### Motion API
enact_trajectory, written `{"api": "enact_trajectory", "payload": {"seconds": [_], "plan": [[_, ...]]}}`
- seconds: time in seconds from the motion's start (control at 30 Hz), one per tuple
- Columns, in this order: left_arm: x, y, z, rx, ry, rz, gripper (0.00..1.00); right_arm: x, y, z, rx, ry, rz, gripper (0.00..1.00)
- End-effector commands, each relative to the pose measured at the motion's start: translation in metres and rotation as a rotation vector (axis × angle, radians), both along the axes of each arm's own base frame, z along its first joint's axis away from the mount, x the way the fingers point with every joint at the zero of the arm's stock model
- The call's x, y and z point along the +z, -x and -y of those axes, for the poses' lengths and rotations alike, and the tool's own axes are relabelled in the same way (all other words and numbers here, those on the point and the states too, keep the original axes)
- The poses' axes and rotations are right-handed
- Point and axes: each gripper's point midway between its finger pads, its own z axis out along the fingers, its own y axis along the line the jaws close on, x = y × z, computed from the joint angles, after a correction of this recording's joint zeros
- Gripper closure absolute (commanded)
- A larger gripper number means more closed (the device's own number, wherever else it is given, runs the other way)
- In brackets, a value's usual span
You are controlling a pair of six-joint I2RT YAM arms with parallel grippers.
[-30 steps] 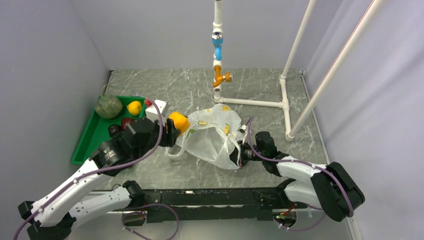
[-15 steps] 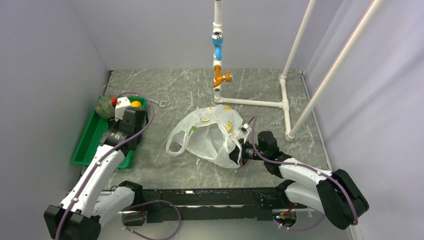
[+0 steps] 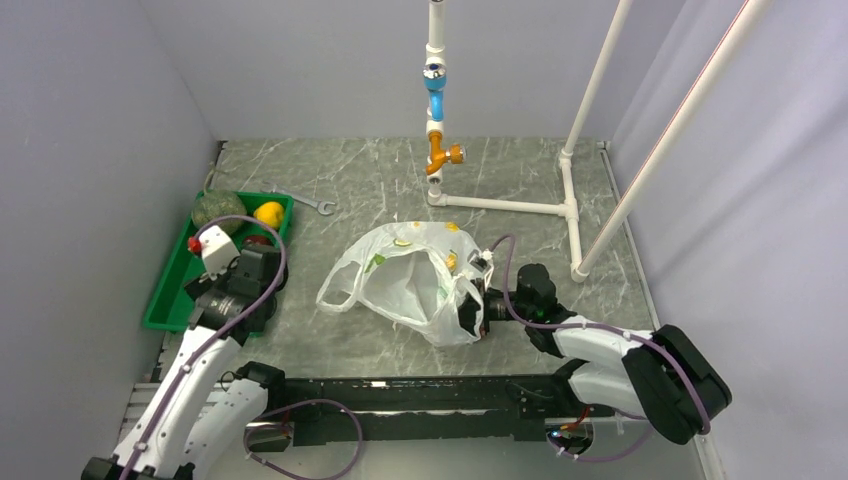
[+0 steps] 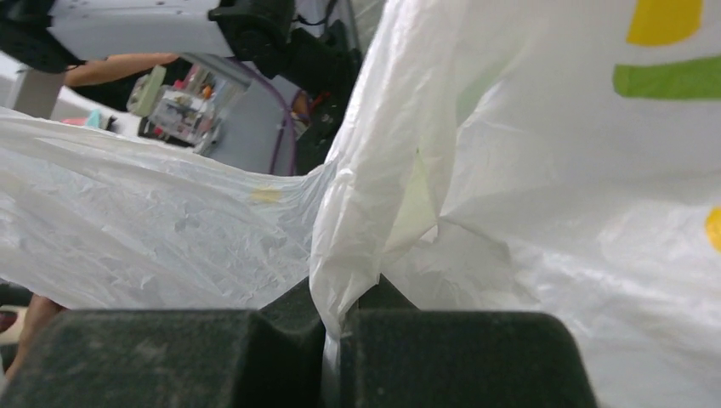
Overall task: Take the fake fruits out of the plastic bag
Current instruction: Place the fake fruit in the bin.
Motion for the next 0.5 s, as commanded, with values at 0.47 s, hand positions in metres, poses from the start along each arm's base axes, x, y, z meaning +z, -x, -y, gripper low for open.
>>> {"api": "enact_trajectory", "payload": {"seconds": [0.47], "plan": [[0.036,-0.016,0.023,-0.164,0.083,0.232,0.02,0.02,-0.006,-0.032,0.115,0.056,0.128,1.0]]}}
